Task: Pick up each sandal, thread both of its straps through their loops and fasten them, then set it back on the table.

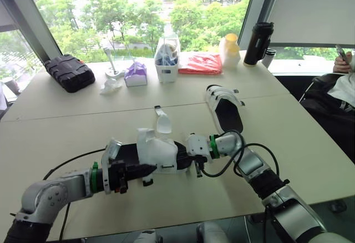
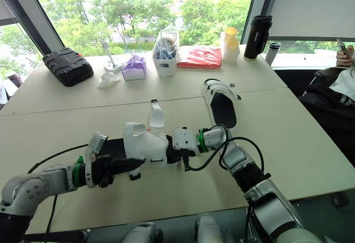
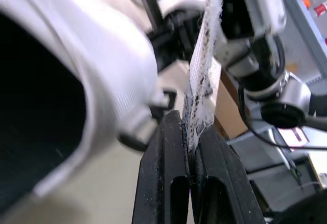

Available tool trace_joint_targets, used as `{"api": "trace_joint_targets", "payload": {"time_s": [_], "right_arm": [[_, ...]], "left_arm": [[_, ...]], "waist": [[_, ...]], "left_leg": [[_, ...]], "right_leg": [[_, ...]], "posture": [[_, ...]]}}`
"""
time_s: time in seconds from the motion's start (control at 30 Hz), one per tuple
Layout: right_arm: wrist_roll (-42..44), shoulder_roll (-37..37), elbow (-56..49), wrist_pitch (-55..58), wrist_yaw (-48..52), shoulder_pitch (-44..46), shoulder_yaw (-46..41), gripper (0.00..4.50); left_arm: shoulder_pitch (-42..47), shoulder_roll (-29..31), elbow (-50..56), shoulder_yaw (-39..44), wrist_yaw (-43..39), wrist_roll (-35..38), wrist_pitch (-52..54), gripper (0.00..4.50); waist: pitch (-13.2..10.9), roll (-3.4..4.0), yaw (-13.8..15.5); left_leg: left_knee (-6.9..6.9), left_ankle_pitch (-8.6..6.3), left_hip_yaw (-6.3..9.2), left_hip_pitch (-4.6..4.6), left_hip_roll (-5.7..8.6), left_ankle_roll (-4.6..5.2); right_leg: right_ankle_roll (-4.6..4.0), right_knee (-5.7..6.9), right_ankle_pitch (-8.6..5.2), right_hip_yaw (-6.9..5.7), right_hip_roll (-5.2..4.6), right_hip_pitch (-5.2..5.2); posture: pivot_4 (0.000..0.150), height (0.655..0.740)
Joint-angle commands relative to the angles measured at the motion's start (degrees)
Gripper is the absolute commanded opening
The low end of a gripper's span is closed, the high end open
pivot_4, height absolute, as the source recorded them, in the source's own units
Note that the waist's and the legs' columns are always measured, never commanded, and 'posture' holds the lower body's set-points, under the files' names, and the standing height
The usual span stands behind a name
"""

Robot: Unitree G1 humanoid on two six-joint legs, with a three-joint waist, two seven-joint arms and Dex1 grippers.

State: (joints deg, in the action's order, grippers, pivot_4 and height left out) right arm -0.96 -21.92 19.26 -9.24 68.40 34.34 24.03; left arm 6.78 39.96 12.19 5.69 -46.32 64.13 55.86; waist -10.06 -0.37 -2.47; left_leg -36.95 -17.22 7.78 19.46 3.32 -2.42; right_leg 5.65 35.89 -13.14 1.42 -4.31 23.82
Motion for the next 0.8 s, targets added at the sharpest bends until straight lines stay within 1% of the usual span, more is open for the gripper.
{"api": "trace_joint_targets", "payload": {"time_s": [0.03,0.17,0.3,0.37,0.47,0.53,0.67,0.73,0.8], "right_arm": [[-1.55,0.25,1.16,0.36,0.08,-0.41,1.46,0.0],[-1.52,0.16,0.65,0.67,0.03,-0.6,1.41,0.0],[-1.49,-0.1,-0.19,0.92,0.03,-1.18,1.46,0.0],[-1.48,-0.17,-0.36,1.02,-0.02,-1.29,1.46,0.0],[-1.47,-0.24,-0.75,1.26,-0.07,-1.56,1.54,0.0],[-1.49,-0.25,-0.91,1.33,-0.09,-1.69,1.62,0.0],[-1.48,-0.27,-1.01,1.39,0.0,-1.68,1.72,0.0],[-1.53,-0.23,-0.92,1.32,0.01,-1.59,1.81,0.0],[-1.6,-0.11,-0.79,1.27,0.02,-1.43,1.9,0.0]], "left_arm": [[2.33,-0.14,-1.43,0.81,-1.51,-1.33,0.0,0.05],[1.63,-0.49,0.36,-2.16,-3.4,-1.45,2.36,0.05],[-3.72,1.46,5.35,-4.13,-6.57,-0.35,5.43,0.05],[-6.06,2.17,6.92,-5.08,-7.52,-1.82,5.19,0.05],[-10.99,3.28,7.62,-8.77,-8.73,-8.88,0.68,0.87],[-12.64,3.37,7.17,-9.92,-9.63,-11.87,-2.06,1.75],[-13.01,1.56,5.22,-9.66,-8.67,-16.28,-6.92,3.72],[-13.13,0.81,4.75,-9.28,-8.61,-17.13,-8.67,4.47],[-12.88,-0.21,4.32,-8.36,-8.29,-16.57,-9.08,4.47]], "waist": [[0.0,0.0,-0.12],[0.0,0.0,-0.11],[0.0,0.0,-0.23],[-0.02,-0.02,-0.04],[-0.02,-0.02,-0.09],[-0.02,-0.02,-0.03],[0.0,0.02,0.15],[0.01,0.03,0.16],[0.01,0.04,0.18]], "left_leg": [[0.0,0.0,0.0,0.0,0.0,0.0],[0.03,0.0,-0.02,0.01,0.0,0.0],[0.06,0.0,-0.04,0.02,-0.02,0.0],[0.08,0.0,-0.03,0.03,-0.02,0.0],[0.08,0.0,-0.03,0.03,-0.02,-0.01],[0.1,-0.01,-0.06,0.03,-0.02,-0.01],[0.11,-0.01,-0.02,0.03,-0.03,-0.01],[0.1,-0.01,-0.01,-0.03,-0.03,-0.01],[0.1,-0.01,0.01,-0.07,-0.03,-0.01]], "right_leg": [[0.0,0.0,0.0,0.0,0.0,0.0],[-0.14,0.0,0.11,0.01,0.0,0.04],[-0.11,-0.01,0.08,0.03,0.0,0.07],[-0.11,-0.01,0.07,0.03,0.01,0.09],[0.0,-0.02,-0.04,0.04,0.0,0.08],[-0.01,-0.04,-0.05,0.06,0.0,0.09],[-0.05,-0.22,-0.04,0.04,-0.02,0.0],[-0.05,-0.28,-0.03,0.03,-0.05,-0.1],[-0.05,-0.33,-0.03,0.0,-0.06,-0.18]], "posture": [[0.15,0.74],[0.15,0.74],[0.15,0.74],[0.15,0.74],[0.15,0.74],[0.15,0.74],[0.15,0.74],[0.15,0.74],[0.15,0.74]]}}
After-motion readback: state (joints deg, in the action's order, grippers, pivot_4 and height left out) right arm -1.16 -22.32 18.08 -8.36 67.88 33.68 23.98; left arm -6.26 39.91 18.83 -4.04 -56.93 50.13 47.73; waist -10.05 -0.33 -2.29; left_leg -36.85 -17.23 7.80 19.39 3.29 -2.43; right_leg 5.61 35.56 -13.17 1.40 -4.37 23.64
